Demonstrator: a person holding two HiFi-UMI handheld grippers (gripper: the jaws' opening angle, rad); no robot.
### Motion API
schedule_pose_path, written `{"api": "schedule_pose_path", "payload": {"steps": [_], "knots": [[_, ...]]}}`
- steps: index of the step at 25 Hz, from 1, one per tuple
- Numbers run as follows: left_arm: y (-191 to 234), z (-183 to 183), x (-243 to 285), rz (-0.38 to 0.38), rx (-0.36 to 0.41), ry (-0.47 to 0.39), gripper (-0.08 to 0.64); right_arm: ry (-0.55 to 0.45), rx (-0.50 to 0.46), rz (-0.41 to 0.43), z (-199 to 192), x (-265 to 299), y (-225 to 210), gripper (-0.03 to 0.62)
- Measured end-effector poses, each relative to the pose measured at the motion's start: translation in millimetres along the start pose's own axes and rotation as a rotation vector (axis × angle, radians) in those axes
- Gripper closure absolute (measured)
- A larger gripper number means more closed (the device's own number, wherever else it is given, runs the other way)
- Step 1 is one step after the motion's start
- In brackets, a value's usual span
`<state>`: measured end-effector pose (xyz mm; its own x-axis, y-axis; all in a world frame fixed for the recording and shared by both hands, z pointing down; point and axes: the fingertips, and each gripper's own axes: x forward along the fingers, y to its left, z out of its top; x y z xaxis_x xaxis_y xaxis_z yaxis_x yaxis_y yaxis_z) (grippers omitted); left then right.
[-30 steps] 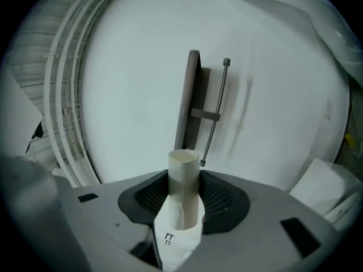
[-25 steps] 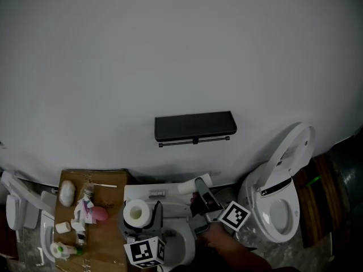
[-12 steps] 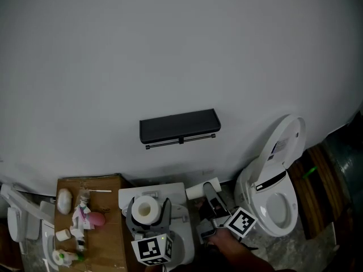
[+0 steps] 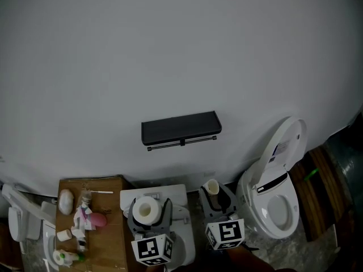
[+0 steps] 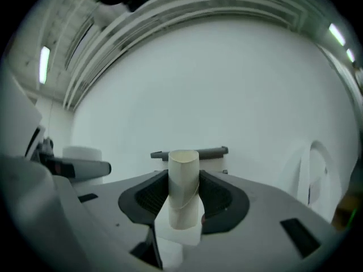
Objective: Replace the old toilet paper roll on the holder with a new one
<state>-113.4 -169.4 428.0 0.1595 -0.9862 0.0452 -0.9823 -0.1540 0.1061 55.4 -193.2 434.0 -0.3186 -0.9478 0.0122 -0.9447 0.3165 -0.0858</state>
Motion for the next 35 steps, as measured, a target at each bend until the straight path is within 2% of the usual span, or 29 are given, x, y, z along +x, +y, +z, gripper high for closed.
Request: {"api": "schedule_pose_path", "payload": {"steps": [2, 4, 6, 9, 11, 16, 20, 24, 28, 31, 35], "knots": [[1, -1, 3, 0.002, -0.022, 0.006, 0.126, -0.023, -0.166, -0.014, 6, 1, 6, 0.422], [2, -3, 5, 0.005, -0.036, 0.009, 0.126, -0.052, -0.262, -0.005, 9, 4, 9, 0.422], [3, -5, 6, 0.007, -0.042, 0.010, 0.126, -0.059, -0.293, 0.004, 9, 5, 12, 0.422], [7, -9, 10, 0.010, -0.092, 0.017, 0.126, -0.032, -0.222, 0.015, 2, 7, 12, 0.420], [15, -16, 16, 0.019, -0.181, 0.027, 0.126, -0.021, -0.182, 0.017, -2, 9, 8, 0.420], [41, -31, 38, 0.050, -0.416, 0.039, 0.126, -0.010, -0.175, 0.011, -6, 11, 0, 0.420], [63, -39, 59, 0.059, -0.660, -0.005, 0.126, 0.000, -0.188, 0.013, -10, 13, -7, 0.420], [80, -38, 84, 0.039, -0.854, -0.085, 0.126, 0.012, -0.185, 0.012, -16, 15, -13, 0.420], [93, -37, 110, 0.042, -0.987, -0.160, 0.126, 0.045, -0.154, 0.006, -21, 15, -21, 0.420], [111, -40, 129, 0.062, -1.108, -0.231, 0.126, 0.032, -0.173, 0.007, -20, 17, -25, 0.420], [131, -42, 155, 0.093, -1.186, -0.286, 0.126, 0.075, -0.185, 0.001, -31, 17, -34, 0.420]]}}
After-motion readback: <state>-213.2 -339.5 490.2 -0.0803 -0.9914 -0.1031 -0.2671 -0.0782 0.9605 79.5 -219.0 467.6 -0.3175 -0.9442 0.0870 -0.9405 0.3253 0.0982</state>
